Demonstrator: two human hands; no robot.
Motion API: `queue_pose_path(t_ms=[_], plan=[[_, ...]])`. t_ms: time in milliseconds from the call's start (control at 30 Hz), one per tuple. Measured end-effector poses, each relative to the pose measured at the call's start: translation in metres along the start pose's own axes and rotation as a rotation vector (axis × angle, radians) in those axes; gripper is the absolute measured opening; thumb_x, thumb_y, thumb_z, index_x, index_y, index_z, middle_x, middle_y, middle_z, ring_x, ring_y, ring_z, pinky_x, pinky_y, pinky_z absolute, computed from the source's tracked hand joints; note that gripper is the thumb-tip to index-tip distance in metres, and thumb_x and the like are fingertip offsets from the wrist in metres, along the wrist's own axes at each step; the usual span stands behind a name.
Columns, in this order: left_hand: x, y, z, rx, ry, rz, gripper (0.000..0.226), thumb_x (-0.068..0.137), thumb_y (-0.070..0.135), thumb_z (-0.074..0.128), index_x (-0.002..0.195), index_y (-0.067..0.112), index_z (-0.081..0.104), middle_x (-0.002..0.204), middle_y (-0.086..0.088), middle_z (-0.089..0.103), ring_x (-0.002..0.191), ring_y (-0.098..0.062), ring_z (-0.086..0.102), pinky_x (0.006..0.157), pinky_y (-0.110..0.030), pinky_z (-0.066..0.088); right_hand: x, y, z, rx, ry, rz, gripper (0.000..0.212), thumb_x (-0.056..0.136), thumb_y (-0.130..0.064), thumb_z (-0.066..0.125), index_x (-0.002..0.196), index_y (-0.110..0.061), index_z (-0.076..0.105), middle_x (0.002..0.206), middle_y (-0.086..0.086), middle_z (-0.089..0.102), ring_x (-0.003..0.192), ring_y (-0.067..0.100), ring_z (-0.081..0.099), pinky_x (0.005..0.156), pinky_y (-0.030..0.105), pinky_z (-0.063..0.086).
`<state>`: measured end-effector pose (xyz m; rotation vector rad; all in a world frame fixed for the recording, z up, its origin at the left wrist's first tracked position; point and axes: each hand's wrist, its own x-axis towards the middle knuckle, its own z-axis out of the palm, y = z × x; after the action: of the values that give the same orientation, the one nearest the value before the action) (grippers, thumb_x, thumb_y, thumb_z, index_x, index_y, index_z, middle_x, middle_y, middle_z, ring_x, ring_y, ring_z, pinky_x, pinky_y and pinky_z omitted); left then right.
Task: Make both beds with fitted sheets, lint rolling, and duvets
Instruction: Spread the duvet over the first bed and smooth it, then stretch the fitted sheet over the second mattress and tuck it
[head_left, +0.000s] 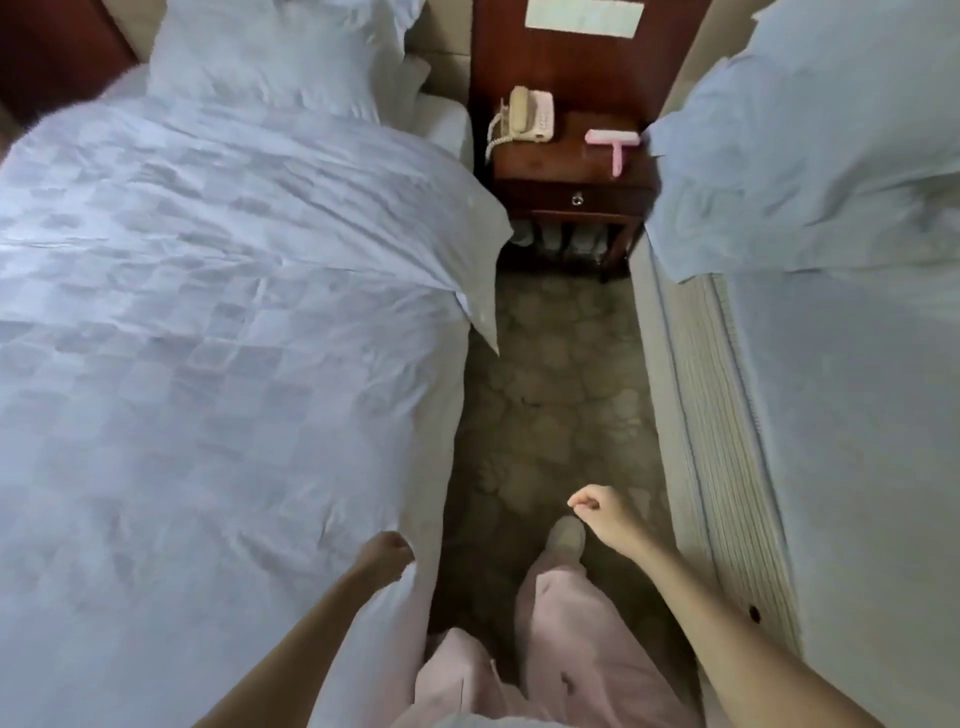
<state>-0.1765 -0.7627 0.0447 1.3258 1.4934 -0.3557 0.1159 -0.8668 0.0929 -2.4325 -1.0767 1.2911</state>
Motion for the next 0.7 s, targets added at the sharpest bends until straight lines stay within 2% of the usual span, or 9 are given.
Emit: queue_pose_path(t_ms=[100, 167, 267, 333, 433, 500, 600, 667, 700], plan=[[0.023, 0.050, 0.030, 0.102, -0.111, 0.015, 0.010, 0.091, 0.006, 0.055, 0.082, 0.010, 0.057, 0.086, -0.007, 0.055, 0.071, -0.014, 0.054, 0.060, -0.019, 0.049, 0.003, 0.038, -0.008, 0.073, -0.013, 0.087, 0.020, 0.097, -0.014, 0.048, 0.107, -0.014, 0.066, 0.105, 0.000, 0.065, 0.095, 0.010, 0.058, 0.076, 0.016, 0.043], [0.039, 0.089, 0.047, 0.179, -0.153, -0.030, 0.021, 0.090, 0.006, 0.056, 0.072, 0.015, 0.050, 0.078, -0.002, 0.053, 0.067, -0.012, 0.054, 0.058, -0.021, 0.049, 0.010, 0.056, -0.019, 0.124, -0.034, 0.140, 0.019, 0.097, -0.014, 0.049, 0.104, -0.013, 0.066, 0.098, 0.002, 0.064, 0.085, 0.009, 0.057, 0.068, 0.014, 0.043], [0.061, 0.155, 0.068, 0.258, -0.167, -0.026, 0.028, 0.091, 0.008, 0.053, 0.066, 0.019, 0.047, 0.071, 0.003, 0.052, 0.060, -0.008, 0.051, 0.051, -0.018, 0.045, 0.031, 0.080, -0.048, 0.217, -0.038, 0.228, 0.014, 0.096, -0.015, 0.050, 0.091, -0.020, 0.062, 0.092, 0.001, 0.064, 0.086, 0.013, 0.059, 0.084, 0.028, 0.049], [0.070, 0.197, 0.080, 0.279, -0.190, 0.004, 0.027, 0.092, 0.008, 0.050, 0.068, 0.020, 0.048, 0.070, 0.003, 0.052, 0.058, -0.007, 0.049, 0.049, -0.016, 0.042, 0.047, 0.094, -0.075, 0.260, -0.025, 0.279, 0.018, 0.095, -0.015, 0.049, 0.082, -0.025, 0.058, 0.087, -0.003, 0.061, 0.086, 0.013, 0.059, 0.087, 0.031, 0.049], [0.079, 0.258, 0.094, 0.314, -0.192, 0.084, 0.025, 0.093, 0.008, 0.049, 0.071, 0.019, 0.050, 0.069, 0.002, 0.051, 0.052, -0.006, 0.046, 0.039, -0.012, 0.033, 0.075, 0.108, -0.119, 0.317, 0.028, 0.323, 0.014, 0.095, -0.017, 0.048, 0.091, -0.023, 0.060, 0.093, -0.002, 0.061, 0.094, 0.015, 0.059, 0.086, 0.028, 0.048], [0.095, 0.294, 0.100, 0.288, -0.185, 0.117, 0.023, 0.092, 0.006, 0.051, 0.071, 0.015, 0.054, 0.071, -0.001, 0.054, 0.054, -0.009, 0.049, 0.045, -0.016, 0.039, 0.096, 0.115, -0.147, 0.355, 0.097, 0.322, 0.014, 0.097, -0.017, 0.047, 0.098, -0.022, 0.060, 0.097, -0.003, 0.059, 0.097, 0.014, 0.058, 0.082, 0.025, 0.047], [0.128, 0.328, 0.106, 0.275, -0.182, 0.197, 0.015, 0.089, 0.011, 0.053, 0.079, 0.012, 0.063, 0.079, -0.005, 0.063, 0.069, -0.017, 0.060, 0.067, -0.029, 0.051, 0.123, 0.121, -0.175, 0.396, 0.156, 0.344, 0.017, 0.097, -0.017, 0.047, 0.104, -0.019, 0.062, 0.098, -0.003, 0.059, 0.094, 0.011, 0.057, 0.074, 0.019, 0.043], [0.144, 0.352, 0.105, 0.342, -0.155, 0.238, 0.017, 0.088, 0.016, 0.052, 0.081, 0.020, 0.066, 0.085, 0.000, 0.067, 0.082, -0.017, 0.062, 0.079, -0.031, 0.051, 0.138, 0.122, -0.181, 0.410, 0.161, 0.373, 0.014, 0.096, -0.017, 0.050, 0.094, -0.022, 0.062, 0.097, -0.001, 0.061, 0.089, 0.011, 0.057, 0.070, 0.019, 0.043], [0.150, 0.364, 0.103, 0.340, -0.137, 0.258, 0.018, 0.089, 0.016, 0.051, 0.082, 0.023, 0.066, 0.087, 0.002, 0.066, 0.085, -0.015, 0.061, 0.080, -0.029, 0.049, 0.145, 0.122, -0.184, 0.425, 0.132, 0.409, 0.016, 0.095, -0.017, 0.050, 0.085, -0.025, 0.059, 0.092, -0.001, 0.061, 0.084, 0.010, 0.056, 0.068, 0.019, 0.042]])
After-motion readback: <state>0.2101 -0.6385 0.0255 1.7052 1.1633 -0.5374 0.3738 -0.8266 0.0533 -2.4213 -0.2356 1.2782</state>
